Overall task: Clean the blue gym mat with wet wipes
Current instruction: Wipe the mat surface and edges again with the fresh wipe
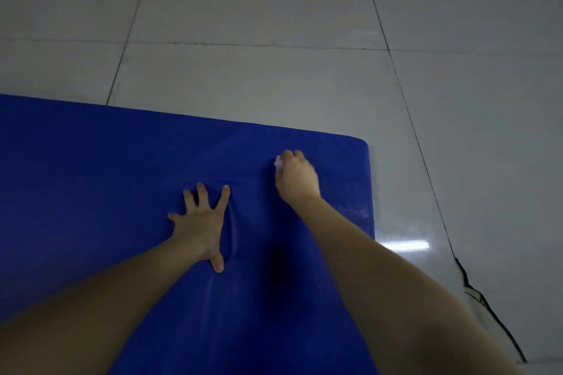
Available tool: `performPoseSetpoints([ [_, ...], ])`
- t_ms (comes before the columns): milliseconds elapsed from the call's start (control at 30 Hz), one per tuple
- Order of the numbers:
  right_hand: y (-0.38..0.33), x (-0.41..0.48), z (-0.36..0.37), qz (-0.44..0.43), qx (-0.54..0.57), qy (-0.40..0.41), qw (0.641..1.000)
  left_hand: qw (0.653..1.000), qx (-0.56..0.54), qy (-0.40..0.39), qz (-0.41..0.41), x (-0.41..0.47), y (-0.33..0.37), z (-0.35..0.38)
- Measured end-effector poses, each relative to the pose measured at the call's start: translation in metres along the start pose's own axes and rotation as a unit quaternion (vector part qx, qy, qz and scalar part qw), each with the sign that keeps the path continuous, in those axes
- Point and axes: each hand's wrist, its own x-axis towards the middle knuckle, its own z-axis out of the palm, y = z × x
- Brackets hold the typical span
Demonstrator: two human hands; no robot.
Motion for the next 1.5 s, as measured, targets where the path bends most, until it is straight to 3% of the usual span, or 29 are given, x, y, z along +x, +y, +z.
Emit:
performPoseSetpoints([
  [233, 0.123, 0.000, -0.054, 0.194, -0.013, 0.094, 0.976, 1.000, -0.012, 0.005, 0.001, 0.002, -0.001, 0.001],
  [367, 0.140, -0.004, -0.057, 0.269, 0.012, 0.124, 0.955, 1.000, -0.012, 0.004, -0.001, 0.002, -0.001, 0.001],
  [500, 0.100, 0.003, -0.040, 0.195, 0.048, 0.141, 0.969, 1.000, -0.012, 0.002, -0.002, 0.003, -0.001, 0.002],
  [700, -0.001, 0.015, 0.000, -0.017, 0.053, 0.045, 0.997, 1.000, -0.004, 0.004, 0.001, 0.003, 0.000, 0.002],
  [867, -0.004, 0.026, -0.001, -0.070, -0.027, -0.009, 0.997, 1.000, -0.001, 0.007, 0.003, 0.004, 0.000, 0.002],
  [1033, 0.059, 0.035, -0.035, 0.066, -0.083, 0.036, 0.994, 1.000, 0.006, 0.013, 0.001, 0.005, 0.000, 0.005],
  [1267, 0.135, 0.031, -0.066, 0.279, -0.013, 0.108, 0.954, 1.000, -0.001, 0.018, 0.001, 0.007, -0.001, 0.006],
  [1500, 0.121, 0.034, -0.050, 0.252, 0.000, 0.160, 0.954, 1.000, 0.006, 0.014, 0.000, 0.007, 0.000, 0.006],
])
